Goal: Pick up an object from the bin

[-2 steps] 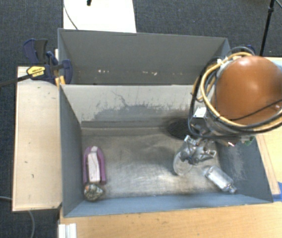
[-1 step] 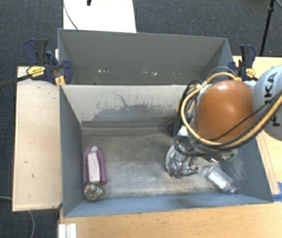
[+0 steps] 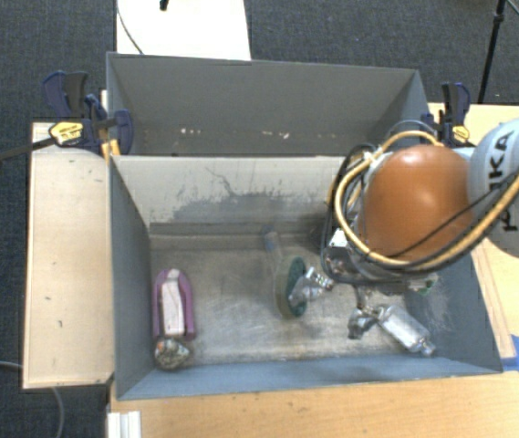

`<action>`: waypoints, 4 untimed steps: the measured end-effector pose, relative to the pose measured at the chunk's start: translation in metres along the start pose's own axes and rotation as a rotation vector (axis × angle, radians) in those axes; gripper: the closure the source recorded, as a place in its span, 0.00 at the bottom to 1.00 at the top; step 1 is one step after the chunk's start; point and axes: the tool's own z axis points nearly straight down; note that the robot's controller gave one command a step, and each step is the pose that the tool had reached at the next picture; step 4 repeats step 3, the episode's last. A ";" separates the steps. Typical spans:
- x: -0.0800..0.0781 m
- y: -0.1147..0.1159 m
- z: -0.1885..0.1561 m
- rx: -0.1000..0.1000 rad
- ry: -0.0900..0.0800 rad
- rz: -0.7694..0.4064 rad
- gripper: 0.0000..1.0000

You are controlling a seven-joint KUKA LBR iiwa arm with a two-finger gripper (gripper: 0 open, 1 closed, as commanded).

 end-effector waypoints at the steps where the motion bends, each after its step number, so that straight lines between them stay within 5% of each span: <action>1: -0.066 -0.031 0.044 0.001 -0.004 0.122 0.00; 2: -0.064 -0.031 0.042 0.001 -0.002 0.127 1.00; 3: -0.069 -0.039 -0.084 0.008 -0.007 0.126 1.00; 4: -0.069 -0.039 -0.084 0.008 -0.007 0.126 1.00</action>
Offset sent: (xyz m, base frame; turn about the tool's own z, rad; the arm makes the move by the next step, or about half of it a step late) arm 0.0620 0.0334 -0.0426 0.1234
